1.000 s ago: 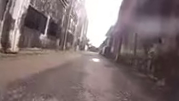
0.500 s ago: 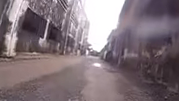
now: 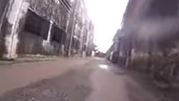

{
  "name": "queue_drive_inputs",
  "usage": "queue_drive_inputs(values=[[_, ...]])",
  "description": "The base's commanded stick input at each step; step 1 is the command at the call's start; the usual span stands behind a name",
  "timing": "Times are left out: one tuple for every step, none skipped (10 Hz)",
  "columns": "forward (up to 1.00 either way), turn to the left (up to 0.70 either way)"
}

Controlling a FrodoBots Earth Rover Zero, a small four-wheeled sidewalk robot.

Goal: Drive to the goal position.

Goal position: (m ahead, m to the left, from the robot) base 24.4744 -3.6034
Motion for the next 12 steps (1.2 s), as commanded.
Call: queue_drive_inputs(values=[[0.70, 0.00], [0.70, 0.35], [0.70, 0.35], [0.70, 0.35], [0.70, 0.30], [0.70, 0.05], [0.70, 0.00], [0.70, 0.00], [0.70, 0.00], [0.70, 0.00], [0.70, 0.00], [0.70, 0.00]])
